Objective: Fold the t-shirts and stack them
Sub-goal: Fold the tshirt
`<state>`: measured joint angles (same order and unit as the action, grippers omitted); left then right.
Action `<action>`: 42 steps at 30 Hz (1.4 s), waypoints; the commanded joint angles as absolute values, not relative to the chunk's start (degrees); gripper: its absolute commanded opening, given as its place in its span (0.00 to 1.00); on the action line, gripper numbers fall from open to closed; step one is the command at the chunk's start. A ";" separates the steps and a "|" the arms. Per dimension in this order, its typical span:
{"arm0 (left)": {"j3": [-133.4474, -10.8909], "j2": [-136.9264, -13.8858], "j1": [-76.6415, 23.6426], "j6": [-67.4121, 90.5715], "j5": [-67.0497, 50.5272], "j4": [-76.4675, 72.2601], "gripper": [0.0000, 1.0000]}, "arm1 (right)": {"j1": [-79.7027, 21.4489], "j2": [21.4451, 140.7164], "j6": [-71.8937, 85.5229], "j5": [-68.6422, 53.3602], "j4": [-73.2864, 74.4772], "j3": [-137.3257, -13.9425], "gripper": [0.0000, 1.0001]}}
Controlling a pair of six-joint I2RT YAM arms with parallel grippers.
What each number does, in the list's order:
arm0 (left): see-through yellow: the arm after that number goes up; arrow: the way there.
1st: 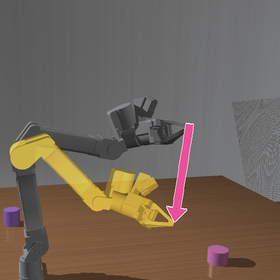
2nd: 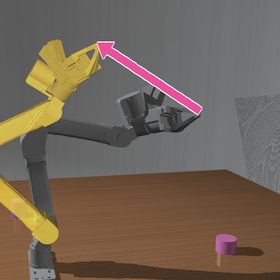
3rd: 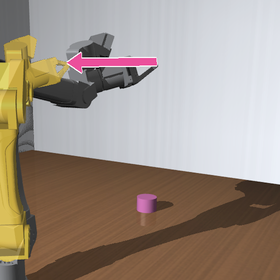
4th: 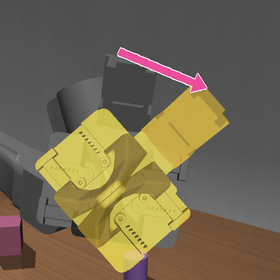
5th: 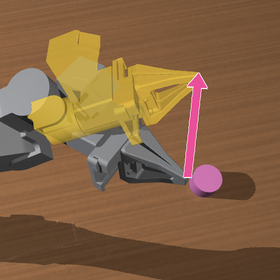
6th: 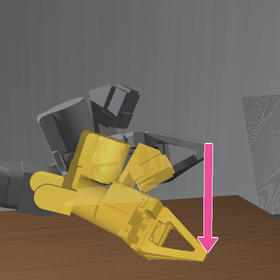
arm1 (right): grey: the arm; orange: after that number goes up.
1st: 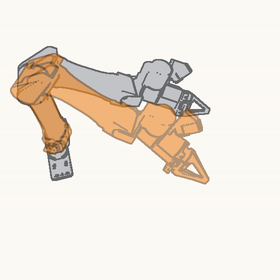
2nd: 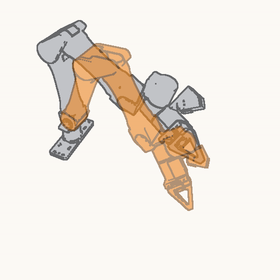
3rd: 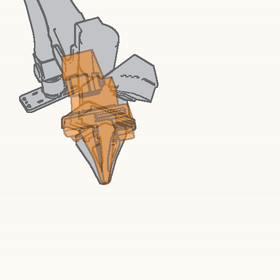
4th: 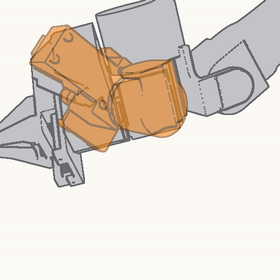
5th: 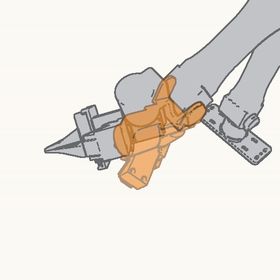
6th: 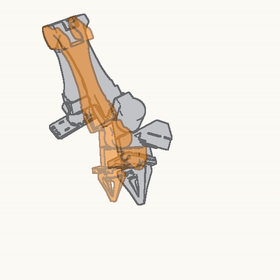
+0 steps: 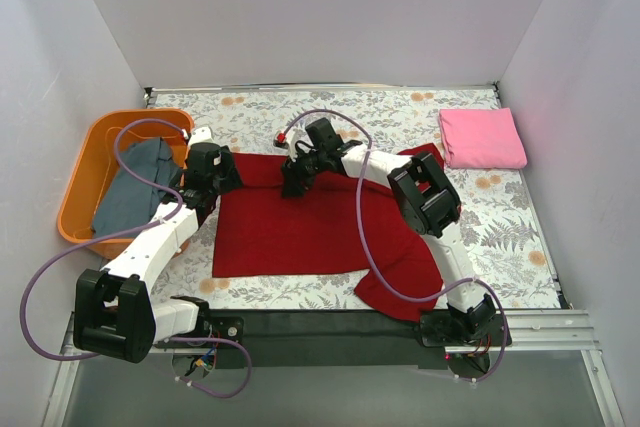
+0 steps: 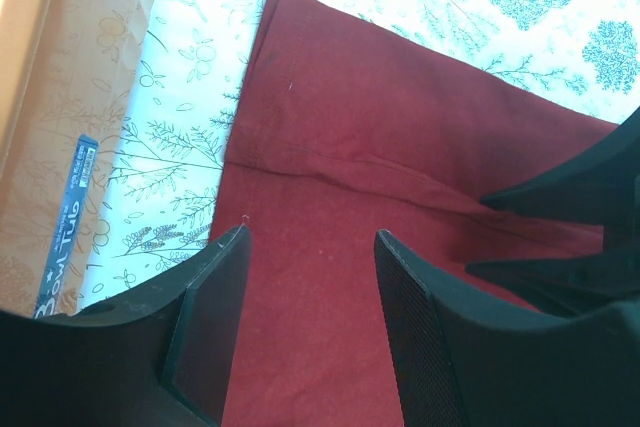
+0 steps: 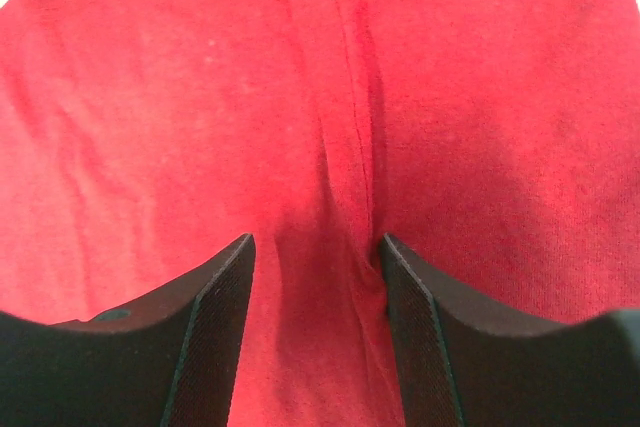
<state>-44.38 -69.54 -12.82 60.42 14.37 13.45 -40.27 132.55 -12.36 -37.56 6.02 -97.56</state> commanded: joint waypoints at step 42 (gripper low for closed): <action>-60.20 -94.74 -12.74 66.27 7.20 13.62 0.29 | -44.12 122.96 -16.52 -21.53 4.22 -84.46 0.58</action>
<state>-57.98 -92.09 -12.82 65.10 7.01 13.26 -44.40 124.42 -15.46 -25.96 3.64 -86.30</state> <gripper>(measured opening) 0.305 0.576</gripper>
